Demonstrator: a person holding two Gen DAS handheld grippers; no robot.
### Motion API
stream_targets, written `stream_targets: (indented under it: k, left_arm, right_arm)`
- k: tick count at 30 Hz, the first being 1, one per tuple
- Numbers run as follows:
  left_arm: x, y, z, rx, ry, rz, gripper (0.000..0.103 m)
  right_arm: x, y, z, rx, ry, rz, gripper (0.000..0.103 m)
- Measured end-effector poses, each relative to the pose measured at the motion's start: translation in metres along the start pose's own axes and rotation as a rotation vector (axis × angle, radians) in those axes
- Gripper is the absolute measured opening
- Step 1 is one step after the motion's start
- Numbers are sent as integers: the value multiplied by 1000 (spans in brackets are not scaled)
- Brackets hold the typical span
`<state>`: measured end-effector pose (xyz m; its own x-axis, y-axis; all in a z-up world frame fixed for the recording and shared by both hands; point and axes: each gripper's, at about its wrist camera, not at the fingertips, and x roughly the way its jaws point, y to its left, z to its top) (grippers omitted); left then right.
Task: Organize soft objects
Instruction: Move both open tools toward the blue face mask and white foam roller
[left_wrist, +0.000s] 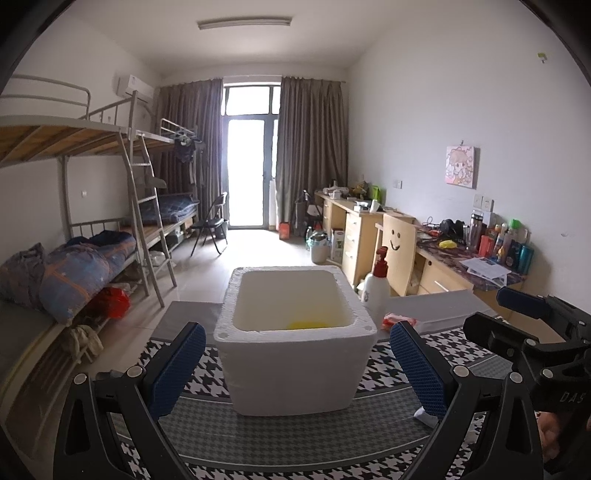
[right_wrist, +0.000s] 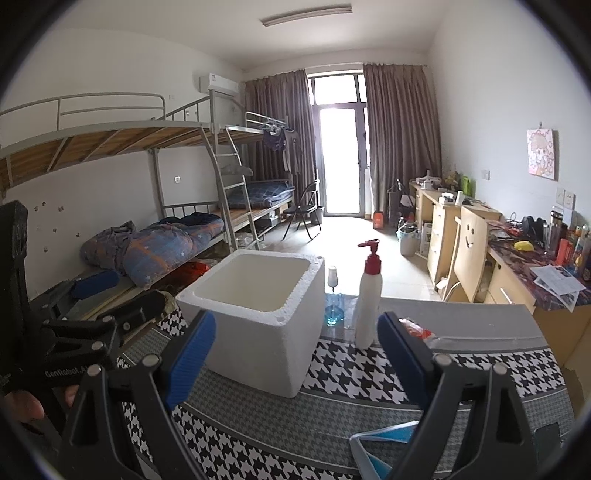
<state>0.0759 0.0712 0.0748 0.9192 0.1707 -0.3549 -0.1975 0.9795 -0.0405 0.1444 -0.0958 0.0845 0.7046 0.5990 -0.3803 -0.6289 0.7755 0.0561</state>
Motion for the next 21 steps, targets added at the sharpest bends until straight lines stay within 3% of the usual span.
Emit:
stream_targets:
  k: [21]
  left_arm:
    - [0,-21,-9,22,17,-66,101]
  right_arm:
    - [-20,-15,-20,42,2,-28,92]
